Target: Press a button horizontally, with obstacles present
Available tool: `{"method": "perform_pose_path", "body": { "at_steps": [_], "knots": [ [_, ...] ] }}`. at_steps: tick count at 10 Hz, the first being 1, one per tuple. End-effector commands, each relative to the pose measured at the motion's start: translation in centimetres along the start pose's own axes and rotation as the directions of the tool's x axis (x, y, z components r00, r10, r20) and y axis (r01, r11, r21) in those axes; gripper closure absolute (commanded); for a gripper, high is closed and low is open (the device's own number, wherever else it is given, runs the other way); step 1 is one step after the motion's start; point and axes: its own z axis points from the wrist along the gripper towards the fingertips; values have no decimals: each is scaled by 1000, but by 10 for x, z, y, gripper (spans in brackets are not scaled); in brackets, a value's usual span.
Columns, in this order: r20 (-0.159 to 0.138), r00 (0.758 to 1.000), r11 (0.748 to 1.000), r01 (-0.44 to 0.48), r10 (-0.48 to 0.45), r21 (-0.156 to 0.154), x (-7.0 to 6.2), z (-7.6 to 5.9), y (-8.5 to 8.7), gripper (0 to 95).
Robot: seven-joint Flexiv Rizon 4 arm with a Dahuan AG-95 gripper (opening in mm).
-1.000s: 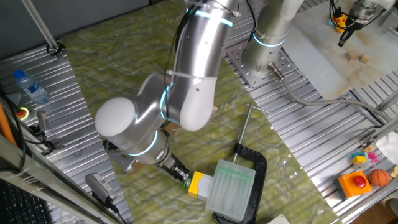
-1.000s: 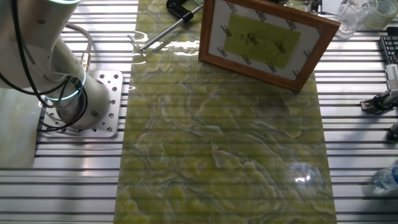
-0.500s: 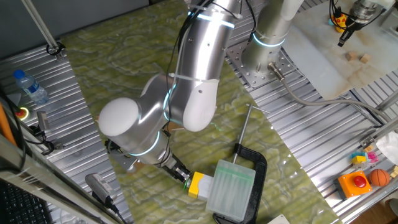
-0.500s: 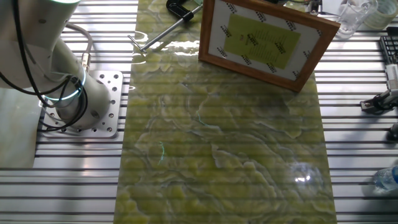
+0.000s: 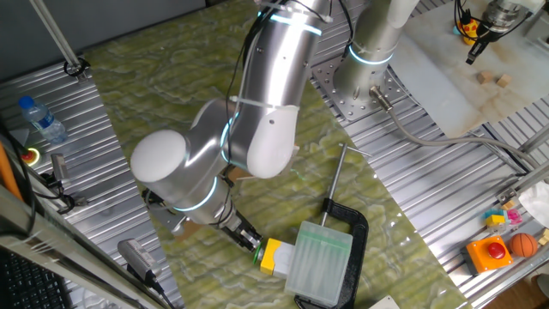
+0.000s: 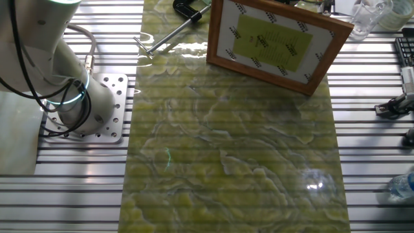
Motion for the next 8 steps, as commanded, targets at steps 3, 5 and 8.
{"method": "perform_pose_path", "body": {
  "at_steps": [3, 5, 8],
  "knots": [
    [11, 1000, 999, -3, 4, -39, 0, 0, 0, 950],
    [12, 1000, 999, 1, 0, -44, 0, 0, 1, 950],
    [12, 1000, 999, -4, 5, -54, 0, -2, 2, 950]
  ]
}}
